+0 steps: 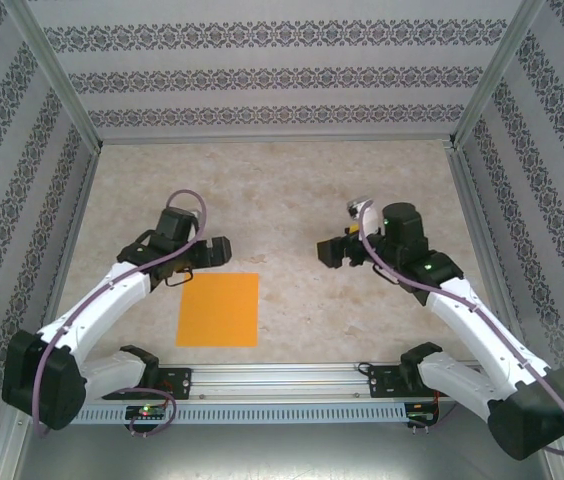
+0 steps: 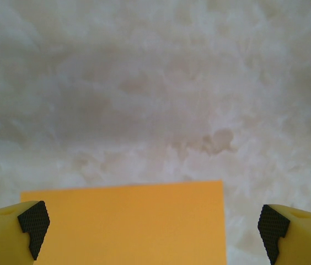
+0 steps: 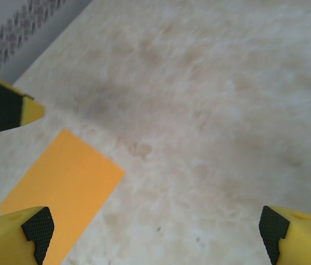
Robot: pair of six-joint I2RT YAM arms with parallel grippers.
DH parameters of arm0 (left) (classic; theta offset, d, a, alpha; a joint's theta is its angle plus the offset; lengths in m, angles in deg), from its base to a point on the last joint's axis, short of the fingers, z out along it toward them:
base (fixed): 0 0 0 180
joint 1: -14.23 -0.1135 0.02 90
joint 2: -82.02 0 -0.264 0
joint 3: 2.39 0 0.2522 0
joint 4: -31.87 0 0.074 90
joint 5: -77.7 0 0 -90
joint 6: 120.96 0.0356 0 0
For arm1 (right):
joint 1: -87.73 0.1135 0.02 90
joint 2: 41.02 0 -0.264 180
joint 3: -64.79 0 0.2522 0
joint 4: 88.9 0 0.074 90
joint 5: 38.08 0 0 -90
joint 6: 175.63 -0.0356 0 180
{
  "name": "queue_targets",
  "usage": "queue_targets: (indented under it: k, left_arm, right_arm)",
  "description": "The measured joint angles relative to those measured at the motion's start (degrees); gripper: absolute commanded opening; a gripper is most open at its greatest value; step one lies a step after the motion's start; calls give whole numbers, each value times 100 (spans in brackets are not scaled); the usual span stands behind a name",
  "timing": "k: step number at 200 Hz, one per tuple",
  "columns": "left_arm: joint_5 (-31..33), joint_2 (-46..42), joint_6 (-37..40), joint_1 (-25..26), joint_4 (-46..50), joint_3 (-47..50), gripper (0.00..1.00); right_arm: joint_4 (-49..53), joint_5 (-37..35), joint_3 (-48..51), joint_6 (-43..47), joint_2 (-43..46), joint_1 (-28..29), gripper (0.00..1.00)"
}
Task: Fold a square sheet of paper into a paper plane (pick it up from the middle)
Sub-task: Move the square sheet of paper to the center of the table.
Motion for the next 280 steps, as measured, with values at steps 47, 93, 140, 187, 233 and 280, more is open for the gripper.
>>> queue_targets:
  k: [47, 93, 140, 187, 233, 280]
  left_arm:
    - [380, 396, -542, 704, 190, 234, 100]
    - [669, 813, -1082, 1467, 317, 586, 100]
    - [782, 1261, -1346, 1624, 308, 739, 100]
    - [935, 1818, -1416, 1720, 433, 363, 100]
    - [940, 2540, -1462, 1755, 361, -337, 100]
    - [940, 3501, -1554, 1818, 295, -1429, 100]
  right_arm:
    - [313, -428, -7, -107, -313, 887, 98]
    - [308, -544, -7, -258, -514, 1266, 98]
    - [310, -640, -7, -317, -577, 1272, 98]
    - [348, -872, -4, -323, -640, 1272, 98]
    - [376, -981, 33, -369, -758, 1266, 98]
    - [396, -839, 125, -481, -686, 737, 98]
